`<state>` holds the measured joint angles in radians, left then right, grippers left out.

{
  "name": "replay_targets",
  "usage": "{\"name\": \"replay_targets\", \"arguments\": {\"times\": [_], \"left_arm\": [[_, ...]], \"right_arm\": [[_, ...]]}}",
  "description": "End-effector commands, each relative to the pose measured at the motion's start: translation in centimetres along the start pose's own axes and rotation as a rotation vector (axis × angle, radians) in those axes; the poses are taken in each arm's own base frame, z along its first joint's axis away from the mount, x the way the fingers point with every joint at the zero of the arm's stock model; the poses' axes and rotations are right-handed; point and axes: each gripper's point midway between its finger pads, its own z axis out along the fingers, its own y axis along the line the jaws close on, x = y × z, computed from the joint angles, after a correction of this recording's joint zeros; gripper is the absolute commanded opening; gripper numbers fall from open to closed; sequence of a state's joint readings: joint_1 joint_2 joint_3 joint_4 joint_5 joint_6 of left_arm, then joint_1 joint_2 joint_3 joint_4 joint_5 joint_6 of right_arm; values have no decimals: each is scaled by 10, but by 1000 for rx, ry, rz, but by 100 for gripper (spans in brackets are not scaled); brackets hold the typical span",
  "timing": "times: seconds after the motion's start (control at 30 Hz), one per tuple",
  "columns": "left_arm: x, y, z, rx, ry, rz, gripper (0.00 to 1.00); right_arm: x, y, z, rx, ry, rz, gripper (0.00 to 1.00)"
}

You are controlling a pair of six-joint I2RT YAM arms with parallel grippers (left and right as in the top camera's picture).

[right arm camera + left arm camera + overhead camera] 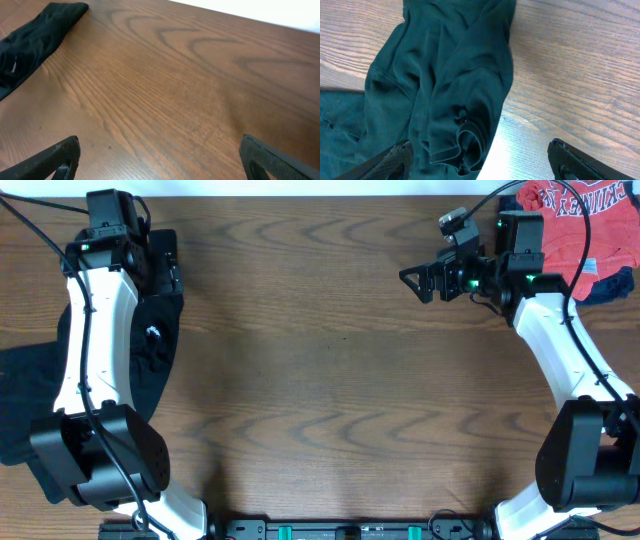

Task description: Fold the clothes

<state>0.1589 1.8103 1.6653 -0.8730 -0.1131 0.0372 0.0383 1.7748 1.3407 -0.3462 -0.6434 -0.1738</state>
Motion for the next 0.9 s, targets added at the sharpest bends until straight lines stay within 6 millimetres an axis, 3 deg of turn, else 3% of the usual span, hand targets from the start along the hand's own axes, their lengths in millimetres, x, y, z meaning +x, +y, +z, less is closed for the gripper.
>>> {"name": "replay_targets", "arguments": {"times": [0.0, 0.33, 0.53, 0.87], "left_arm": [[-3, 4, -1, -20, -1, -18, 87], [20, 3, 9, -24, 79, 7, 87], [31, 12, 25, -84, 128, 18, 85], [62, 5, 71, -90, 284, 47, 64]], "right_arm": [[-7, 7, 3, -14, -9, -33, 99], [-4, 8, 4, -11, 4, -29, 98], [-2, 7, 4, -5, 11, -25, 94], [13, -6, 3, 79, 74, 6, 90]]}}
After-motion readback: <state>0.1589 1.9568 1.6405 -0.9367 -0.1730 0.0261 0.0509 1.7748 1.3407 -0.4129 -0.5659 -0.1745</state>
